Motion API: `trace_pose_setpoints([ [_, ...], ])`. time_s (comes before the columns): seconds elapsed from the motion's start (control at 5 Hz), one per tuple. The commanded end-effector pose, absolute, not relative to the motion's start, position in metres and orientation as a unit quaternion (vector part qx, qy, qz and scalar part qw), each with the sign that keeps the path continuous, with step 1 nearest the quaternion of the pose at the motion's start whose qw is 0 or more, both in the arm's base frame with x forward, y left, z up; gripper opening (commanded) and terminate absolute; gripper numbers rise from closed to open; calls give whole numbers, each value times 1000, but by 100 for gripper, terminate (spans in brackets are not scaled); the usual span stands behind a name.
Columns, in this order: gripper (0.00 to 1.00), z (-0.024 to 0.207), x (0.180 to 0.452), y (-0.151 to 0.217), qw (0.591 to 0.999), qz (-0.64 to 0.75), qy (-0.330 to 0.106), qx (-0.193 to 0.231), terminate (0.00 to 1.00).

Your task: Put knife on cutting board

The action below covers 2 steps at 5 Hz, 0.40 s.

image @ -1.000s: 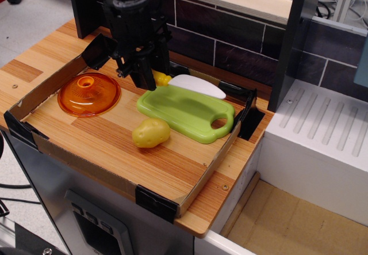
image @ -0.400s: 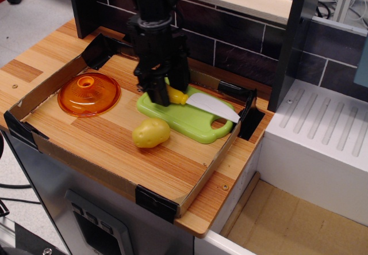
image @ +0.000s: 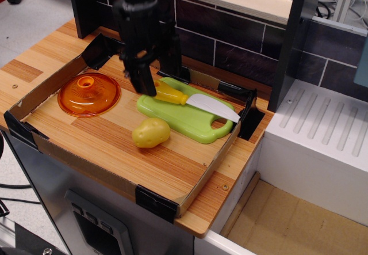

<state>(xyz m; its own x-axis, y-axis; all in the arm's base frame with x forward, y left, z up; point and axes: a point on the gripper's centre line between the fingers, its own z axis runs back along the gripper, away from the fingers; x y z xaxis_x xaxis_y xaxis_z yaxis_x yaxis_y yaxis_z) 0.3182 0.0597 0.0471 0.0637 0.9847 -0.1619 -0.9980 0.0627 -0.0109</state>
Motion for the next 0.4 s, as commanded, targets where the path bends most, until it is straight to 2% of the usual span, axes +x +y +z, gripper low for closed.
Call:
trace_pose_setpoints([
  [0.0,100,123,299,60,762,632,-3,-144,0],
  [0.2,100,130,276,59,808,577,-32,-112,100],
])
